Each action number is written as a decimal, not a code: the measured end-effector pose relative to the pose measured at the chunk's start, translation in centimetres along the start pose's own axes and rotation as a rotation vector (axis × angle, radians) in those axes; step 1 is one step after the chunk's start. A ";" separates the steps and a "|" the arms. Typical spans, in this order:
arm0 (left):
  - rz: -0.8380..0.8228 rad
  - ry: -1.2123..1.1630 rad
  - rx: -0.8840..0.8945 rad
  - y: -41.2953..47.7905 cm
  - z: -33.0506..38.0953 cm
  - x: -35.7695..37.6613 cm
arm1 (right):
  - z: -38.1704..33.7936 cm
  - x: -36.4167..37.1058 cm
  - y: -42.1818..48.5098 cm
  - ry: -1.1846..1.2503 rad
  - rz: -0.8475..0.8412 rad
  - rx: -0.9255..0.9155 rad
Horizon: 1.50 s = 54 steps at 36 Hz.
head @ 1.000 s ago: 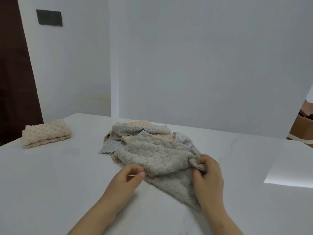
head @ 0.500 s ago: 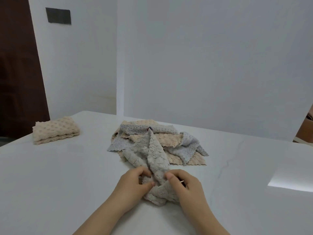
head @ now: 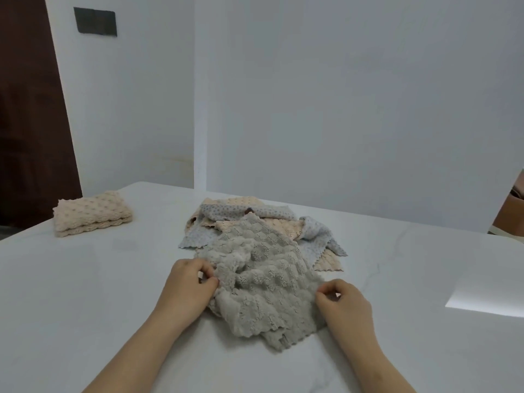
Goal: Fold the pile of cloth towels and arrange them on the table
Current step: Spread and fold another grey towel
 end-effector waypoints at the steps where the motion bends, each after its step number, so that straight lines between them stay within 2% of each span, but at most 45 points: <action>1: 0.007 -0.004 -0.011 -0.1 0.2 0.0 | -0.1 0.3 0.0 -0.162 -0.013 -0.052; 3: 0.032 0.047 0.011 -0.5 0.8 -0.1 | -0.6 0.6 -0.4 -0.416 0.011 -0.133; 5: -0.002 0.077 0.099 -1.0 1.8 0.1 | -2.1 0.7 -0.7 -0.459 0.089 -0.268; 7: -0.079 0.193 0.191 -1.6 2.3 0.8 | -3.4 1.1 -1.2 -0.507 0.022 -0.387; 9: -0.143 0.342 0.242 -1.8 1.9 2.0 | -3.4 2.7 -1.5 -0.558 -0.203 -0.427; 10: -0.151 0.357 0.249 -1.8 1.6 2.4 | -3.0 3.3 -1.7 -0.565 -0.333 -0.396; 11: -0.137 0.322 0.255 -1.8 1.5 2.5 | -2.7 3.5 -1.8 -0.589 -0.392 -0.387; 14: -0.081 0.203 0.242 -1.6 1.5 1.9 | -3.4 2.6 -1.6 -0.569 -0.389 -0.391; 18: -0.021 0.055 0.152 -1.2 1.7 0.6 | -4.2 1.5 -1.8 -0.626 -0.508 -0.391; 23: -0.012 -0.101 0.047 -0.9 1.4 0.5 | -3.6 0.7 -1.9 -0.719 -0.627 -0.289; 25: -0.039 -0.105 0.043 -1.0 1.4 0.9 | -3.6 0.4 -2.0 -0.684 -0.596 -0.269; 27: -0.079 -0.101 0.055 -1.2 1.5 1.0 | -4.1 0.0 -1.8 -0.649 -0.457 -0.315; 29: -0.131 -0.016 0.126 -1.5 1.9 1.2 | -4.4 -0.2 -1.5 -0.588 -0.275 -0.385; 31: -0.185 0.097 0.231 -1.7 2.3 1.6 | -4.2 0.2 -1.3 -0.570 -0.249 -0.412; 35: -0.240 0.220 0.348 -1.9 2.5 2.1 | -2.6 2.3 -1.7 -0.698 -0.565 -0.375; 38: -0.231 0.253 0.386 -1.9 2.6 1.9 | -3.0 1.7 -1.3 -0.684 -0.604 -0.324; 42: -0.200 0.220 0.331 -1.8 2.7 1.2 | -3.5 0.2 -1.2 -0.787 -0.735 -0.261; 45: -0.174 0.154 0.304 -1.8 2.7 1.0 | -3.7 -1.1 -1.0 -0.742 -0.803 -0.160; 48: -0.092 0.108 0.278 -2.0 2.6 1.2 | -3.7 -1.7 -0.4 -0.652 -0.712 -0.111; 52: -0.025 0.104 0.360 -2.2 2.8 2.3 | -2.6 -1.2 0.3 -0.665 -0.281 -0.188; 54: -0.086 0.142 0.384 -2.1 2.9 3.3 | -1.5 -0.4 0.4 -0.683 -0.230 -0.206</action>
Point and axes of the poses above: each hand's wrist, its own y-axis towards the middle knuckle, its own x-axis out of the palm, z = x × y, the point moved 4 cm from there along y, towards the middle knuckle, and after that the axes turned 2 degrees about z, right-handed, at the moved point
